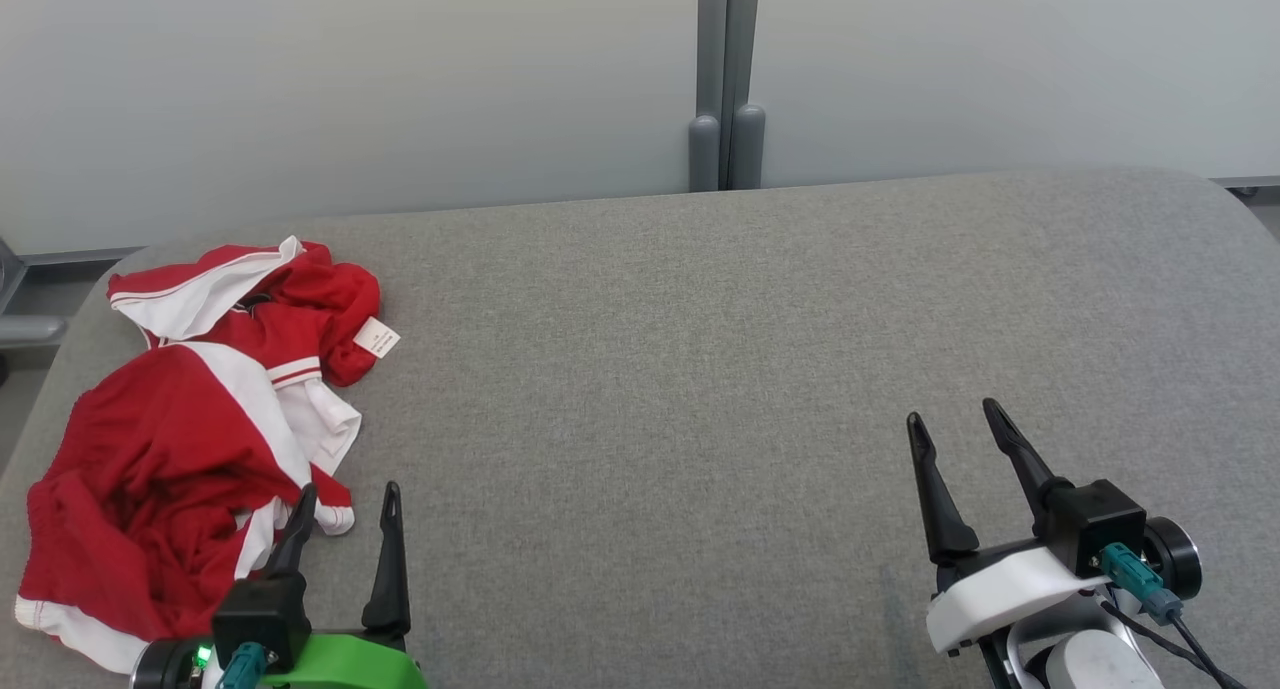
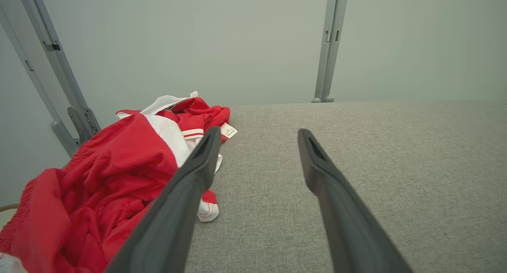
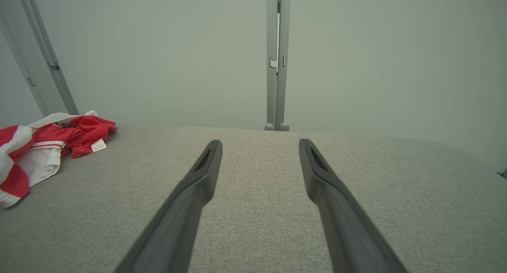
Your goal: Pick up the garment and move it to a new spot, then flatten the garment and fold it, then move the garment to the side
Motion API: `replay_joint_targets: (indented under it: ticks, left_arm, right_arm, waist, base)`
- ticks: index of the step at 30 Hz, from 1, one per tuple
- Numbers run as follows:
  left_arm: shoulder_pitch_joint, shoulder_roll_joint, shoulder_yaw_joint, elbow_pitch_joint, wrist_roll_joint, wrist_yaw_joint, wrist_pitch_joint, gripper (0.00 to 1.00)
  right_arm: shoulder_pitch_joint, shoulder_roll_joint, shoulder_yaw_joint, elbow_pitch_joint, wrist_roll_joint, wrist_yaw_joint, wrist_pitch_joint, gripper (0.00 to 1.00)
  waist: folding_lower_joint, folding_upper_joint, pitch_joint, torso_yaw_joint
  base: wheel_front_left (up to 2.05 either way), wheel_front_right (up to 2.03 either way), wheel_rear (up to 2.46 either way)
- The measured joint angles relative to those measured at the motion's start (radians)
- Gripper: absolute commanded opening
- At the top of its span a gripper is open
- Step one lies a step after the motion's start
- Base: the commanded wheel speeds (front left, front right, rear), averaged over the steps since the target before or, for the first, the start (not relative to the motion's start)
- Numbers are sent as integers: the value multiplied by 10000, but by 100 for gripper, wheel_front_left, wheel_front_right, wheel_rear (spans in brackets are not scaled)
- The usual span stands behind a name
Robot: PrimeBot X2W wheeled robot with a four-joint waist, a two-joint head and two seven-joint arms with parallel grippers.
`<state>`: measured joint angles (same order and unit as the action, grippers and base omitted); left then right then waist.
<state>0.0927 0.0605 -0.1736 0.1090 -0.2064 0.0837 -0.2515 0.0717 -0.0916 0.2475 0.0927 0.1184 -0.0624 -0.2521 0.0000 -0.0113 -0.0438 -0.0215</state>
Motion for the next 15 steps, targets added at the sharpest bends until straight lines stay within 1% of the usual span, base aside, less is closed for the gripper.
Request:
replay_joint_targets:
  ticks: [15]
  left_arm:
    - [-1, -2, 67, 88, 2, -13, 0, 100]
  right_arm:
    - [-1, 4, -27, 4, -2, 6, 0, 100]
  waist:
    - [0, 0, -8, 23]
  base:
    - [0, 0, 0]
